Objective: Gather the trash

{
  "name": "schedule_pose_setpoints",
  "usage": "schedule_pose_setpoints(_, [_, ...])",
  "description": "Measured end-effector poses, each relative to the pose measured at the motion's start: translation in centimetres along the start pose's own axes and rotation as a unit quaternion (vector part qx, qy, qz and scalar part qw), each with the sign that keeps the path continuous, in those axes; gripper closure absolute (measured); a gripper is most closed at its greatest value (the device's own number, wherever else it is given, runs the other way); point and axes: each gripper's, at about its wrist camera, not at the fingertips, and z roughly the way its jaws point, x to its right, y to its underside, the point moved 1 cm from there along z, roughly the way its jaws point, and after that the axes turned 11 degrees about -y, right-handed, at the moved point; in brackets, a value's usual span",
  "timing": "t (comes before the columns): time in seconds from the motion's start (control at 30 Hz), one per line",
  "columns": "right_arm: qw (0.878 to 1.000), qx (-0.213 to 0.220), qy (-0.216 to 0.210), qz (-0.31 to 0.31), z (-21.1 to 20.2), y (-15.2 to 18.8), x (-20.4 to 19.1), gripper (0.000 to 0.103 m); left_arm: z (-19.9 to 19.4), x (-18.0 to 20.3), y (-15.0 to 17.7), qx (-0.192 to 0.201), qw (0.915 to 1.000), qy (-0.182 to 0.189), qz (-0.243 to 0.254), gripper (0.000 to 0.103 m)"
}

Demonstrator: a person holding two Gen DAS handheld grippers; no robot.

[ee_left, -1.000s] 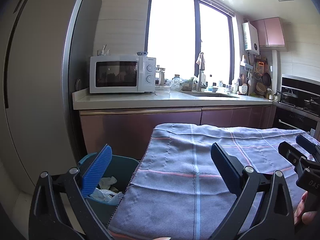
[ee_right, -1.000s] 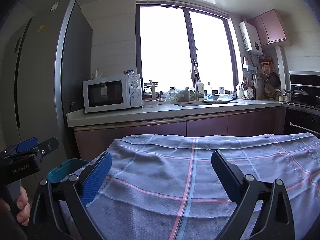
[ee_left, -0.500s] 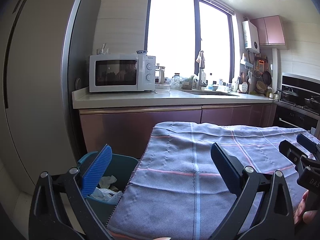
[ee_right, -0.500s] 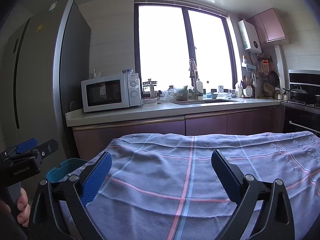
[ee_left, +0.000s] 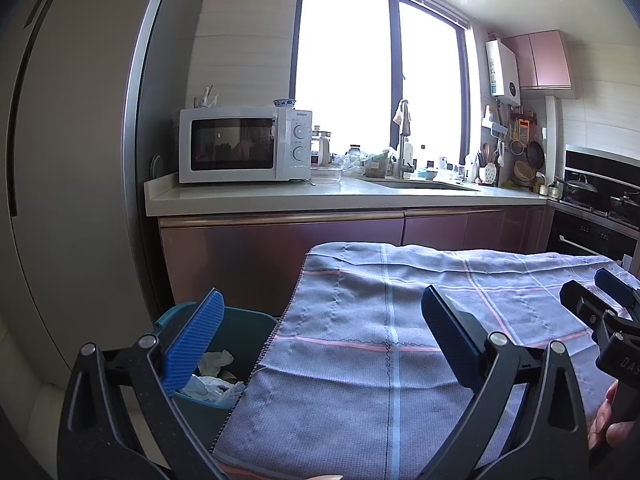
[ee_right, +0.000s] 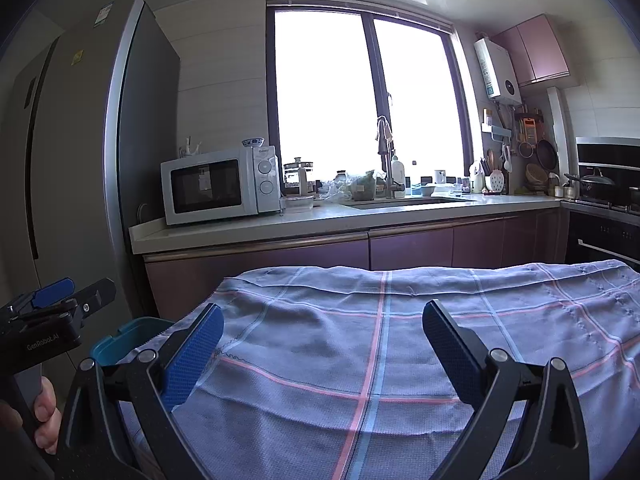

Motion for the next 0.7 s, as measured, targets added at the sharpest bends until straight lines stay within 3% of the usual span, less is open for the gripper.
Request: schedule_pose_setpoints(0.7, [1.000, -0.004, 0.002, 0.005, 0.25, -0.17, 0.39, 0.007, 0.54, -0.03, -0.04, -0.006, 1.0000, -0.001, -0.001, 0.006])
